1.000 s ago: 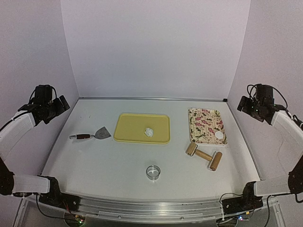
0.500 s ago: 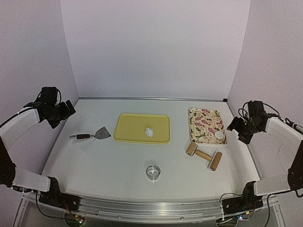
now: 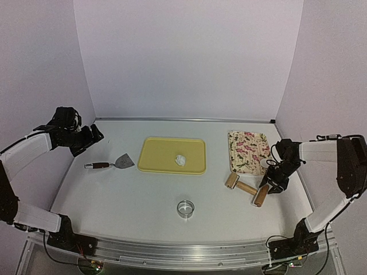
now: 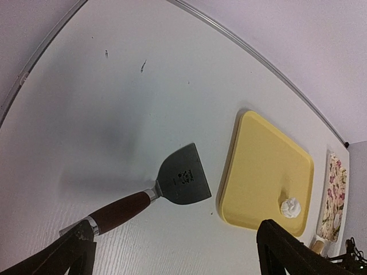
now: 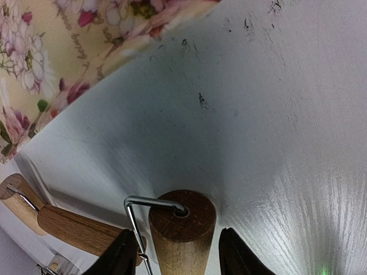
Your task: Roll out the dumpling wrappers from the dough
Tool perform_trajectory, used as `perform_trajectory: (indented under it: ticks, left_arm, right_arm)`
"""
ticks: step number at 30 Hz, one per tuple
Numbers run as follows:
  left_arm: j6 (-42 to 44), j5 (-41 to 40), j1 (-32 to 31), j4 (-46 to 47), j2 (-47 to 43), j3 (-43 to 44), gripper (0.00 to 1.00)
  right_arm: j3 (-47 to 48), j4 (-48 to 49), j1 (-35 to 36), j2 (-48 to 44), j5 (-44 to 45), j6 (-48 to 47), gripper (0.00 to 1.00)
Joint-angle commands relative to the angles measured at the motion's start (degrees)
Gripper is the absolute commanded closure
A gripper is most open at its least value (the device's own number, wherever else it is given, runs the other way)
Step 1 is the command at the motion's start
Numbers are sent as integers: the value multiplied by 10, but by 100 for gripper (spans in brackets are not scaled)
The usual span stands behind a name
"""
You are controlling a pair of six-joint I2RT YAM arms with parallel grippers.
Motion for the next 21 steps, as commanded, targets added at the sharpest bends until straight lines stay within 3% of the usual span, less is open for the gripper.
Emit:
perform_trajectory:
  ticks: [1,9,14,18,19,21]
  left_arm:
    - [-3,16,-4,19,-12,4,3]
    - [-14,20,-13,14,-18,-3,3]
    - [-35,33,-18,26,-27,-3,3]
    - [-59,66,-34,48,-23,-1,4]
    - [-65,72,-41,51,-20,1,4]
    - [-75,80,-58,55,-13,12,4]
  right_arm:
    - [20,-27,10,0,36,11,58]
    - [32,-27,33,42,50,14,68]
    - [46,-14,49,65,49,2,60]
    - [52,-7,61,80,48,-8,60]
    - [51,-5,64,80,48,-11,64]
    - [51,-4,69,70,43,-17,80]
